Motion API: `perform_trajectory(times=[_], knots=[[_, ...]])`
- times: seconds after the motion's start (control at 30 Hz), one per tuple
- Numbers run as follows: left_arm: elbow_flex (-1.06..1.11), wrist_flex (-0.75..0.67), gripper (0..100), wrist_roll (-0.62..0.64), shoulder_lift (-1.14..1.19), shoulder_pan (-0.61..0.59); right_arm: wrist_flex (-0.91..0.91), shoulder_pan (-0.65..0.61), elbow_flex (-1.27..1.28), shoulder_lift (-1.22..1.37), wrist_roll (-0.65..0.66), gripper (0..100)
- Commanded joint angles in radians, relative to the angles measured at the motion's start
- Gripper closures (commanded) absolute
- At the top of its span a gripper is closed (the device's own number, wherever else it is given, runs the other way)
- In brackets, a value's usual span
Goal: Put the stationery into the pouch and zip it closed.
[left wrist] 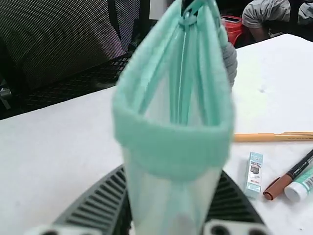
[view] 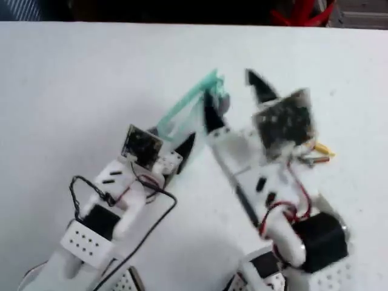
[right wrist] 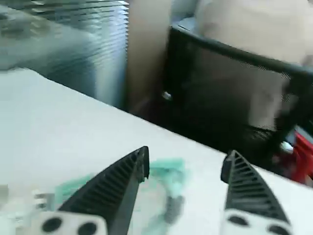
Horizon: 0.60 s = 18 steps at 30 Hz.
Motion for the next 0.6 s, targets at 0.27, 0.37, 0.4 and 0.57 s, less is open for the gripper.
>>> perform_trajectory(times=[0.27,0.37,0.4,0.57], knots=[[0.000,0.002,82,0.011,-0.010,0.004,-0.007,0.433,-0.063,0.638,0.529,79.4],[0.002,0.002,82,0.011,-0.010,0.005,0.002,0.469,-0.094,0.831,0.634,83.7],[0.002,0.002,82,0.011,-0.010,0.005,0.002,0.484,-0.117,0.886,0.637,84.2],[0.002,0.002,82,0.011,-0.008,0.005,0.004,0.565,-0.241,1.121,0.641,82.2]])
